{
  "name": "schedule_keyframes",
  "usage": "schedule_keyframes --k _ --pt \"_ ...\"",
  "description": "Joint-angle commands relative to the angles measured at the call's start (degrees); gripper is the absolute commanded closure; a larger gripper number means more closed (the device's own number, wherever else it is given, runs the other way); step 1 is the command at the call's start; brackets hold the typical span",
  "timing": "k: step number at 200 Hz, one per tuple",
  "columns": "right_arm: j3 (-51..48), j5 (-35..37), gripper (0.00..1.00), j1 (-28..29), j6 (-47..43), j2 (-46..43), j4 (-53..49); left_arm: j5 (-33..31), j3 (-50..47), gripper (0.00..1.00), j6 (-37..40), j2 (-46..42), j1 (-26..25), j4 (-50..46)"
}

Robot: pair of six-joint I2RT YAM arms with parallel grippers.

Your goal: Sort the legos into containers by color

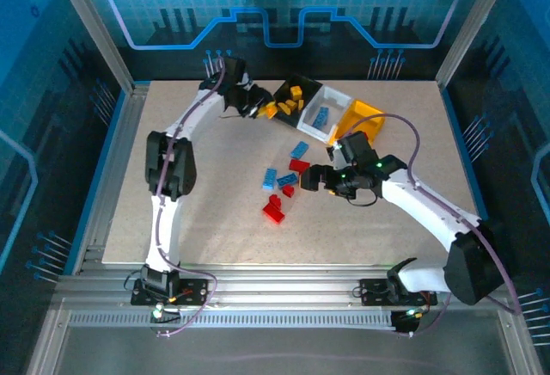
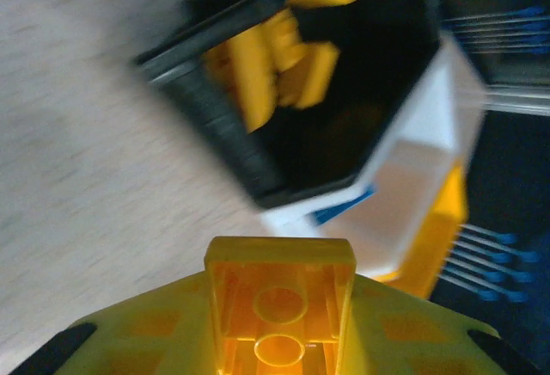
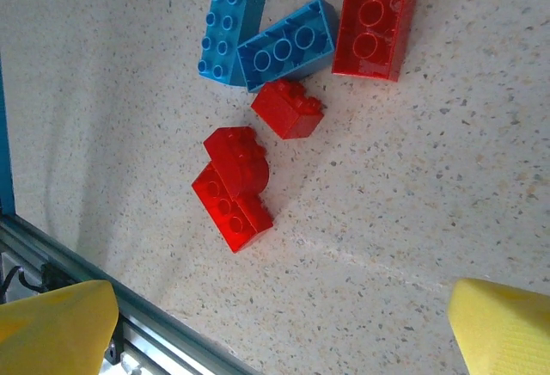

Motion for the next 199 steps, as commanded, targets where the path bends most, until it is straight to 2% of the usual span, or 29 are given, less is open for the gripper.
schedule_keyframes --k 1,38,55,77,121,158,199 --pt "-1.3 2.8 0.00 -1.0 0.9 -3.7 -2.3 7.6 8.4 0.66 -14.0 9.1 -0.3 11.4" --pt "-3.3 5.7 0.00 -1.8 3.6 -7.9 -3.2 7.8 24.5 0.65 -24.9 22.3 -0.4 20.0" --pt "-3.6 6.6 0.00 -1.8 4.8 -9.5 -3.3 7.1 25.4 0.64 -29.3 24.8 -0.4 24.3" --pt "-6.1 7.3 0.00 -1.9 6.0 -10.6 -3.3 6.7 25.5 0.58 -30.2 25.9 -0.5 25.9" --pt "-5.8 6.4 0.00 -2.1 5.4 -9.1 -2.0 7.7 24.6 0.46 -28.2 25.1 -0.5 24.4" --pt "-4.2 5.1 0.00 -2.1 3.9 -6.7 -1.9 8.1 20.6 0.45 -25.9 21.2 -0.5 24.2" --pt "-1.6 2.7 0.01 -2.0 1.0 -3.4 -1.2 8.2 8.3 0.44 -12.6 8.6 -0.5 15.3"
